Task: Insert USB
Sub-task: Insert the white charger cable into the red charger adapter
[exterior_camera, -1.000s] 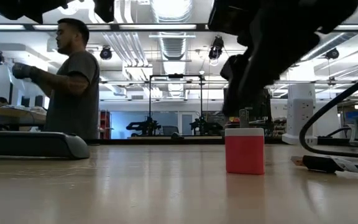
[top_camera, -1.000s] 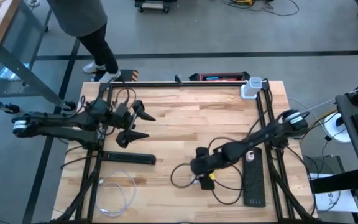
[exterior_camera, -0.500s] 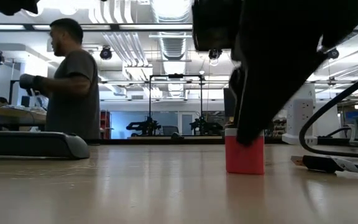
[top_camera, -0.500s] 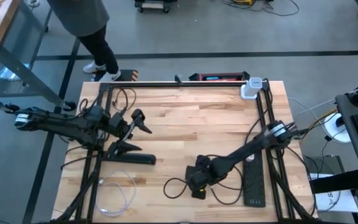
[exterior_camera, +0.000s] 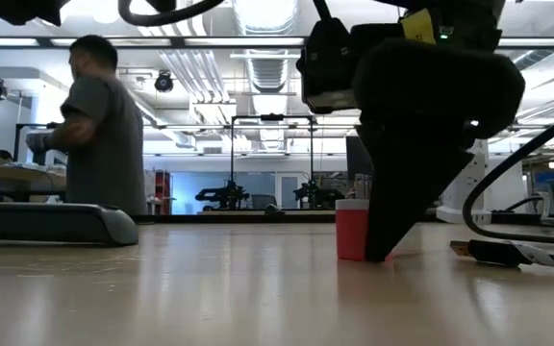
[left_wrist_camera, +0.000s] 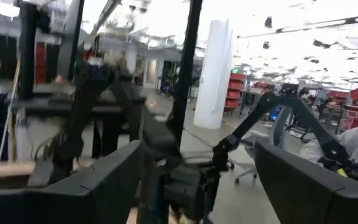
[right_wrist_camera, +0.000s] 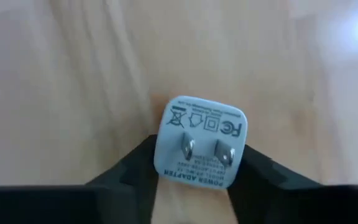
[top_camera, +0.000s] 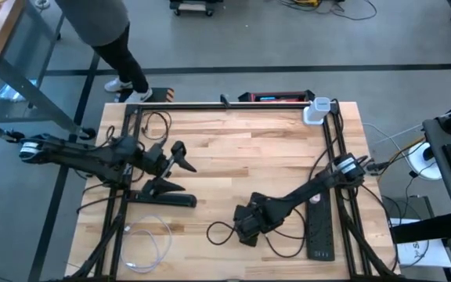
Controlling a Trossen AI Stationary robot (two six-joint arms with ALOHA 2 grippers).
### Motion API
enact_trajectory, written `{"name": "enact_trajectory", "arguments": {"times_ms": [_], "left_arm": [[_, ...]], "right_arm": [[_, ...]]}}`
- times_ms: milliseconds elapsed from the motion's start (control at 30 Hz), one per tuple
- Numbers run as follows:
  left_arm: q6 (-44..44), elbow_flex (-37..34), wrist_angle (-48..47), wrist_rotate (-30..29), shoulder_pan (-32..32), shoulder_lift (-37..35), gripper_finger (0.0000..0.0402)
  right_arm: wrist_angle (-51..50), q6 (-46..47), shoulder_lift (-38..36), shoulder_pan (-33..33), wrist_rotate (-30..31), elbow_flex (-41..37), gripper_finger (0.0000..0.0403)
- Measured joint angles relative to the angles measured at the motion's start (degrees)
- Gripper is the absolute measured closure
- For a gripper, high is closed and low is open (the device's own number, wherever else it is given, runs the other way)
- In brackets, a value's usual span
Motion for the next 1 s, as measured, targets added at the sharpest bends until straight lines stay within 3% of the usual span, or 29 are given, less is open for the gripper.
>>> {"name": "enact_trajectory", "arguments": {"times_ms": [167,267,533,733,1000], "left_arm": [[0.0,0.0,-6.8,-8.9,0.0,2.4,0.0122],[-0.4,0.0,-9.4,-12.0,0.0,3.7,0.0127],[-3.9,0.0,-15.5,-12.5,0.0,6.6,0.0134],[-6.9,0.0,-23.6,-12.8,0.0,8.7,0.0137],[-2.2,0.0,-19.4,-15.0,0.0,15.3,0.0145]], "right_arm": [[0.0,-4.6,-0.2,-0.2,6.7,0.0,0.0284],[0.2,-6.5,-0.6,-0.4,7.0,0.0,0.0284],[0.0,-10.4,-0.6,-3.0,6.6,0.0,0.0262],[0.7,-11.7,-0.7,-6.2,2.4,0.0,0.0258],[3.5,-15.0,-0.7,-8.4,1.7,0.0,0.0241]]}}
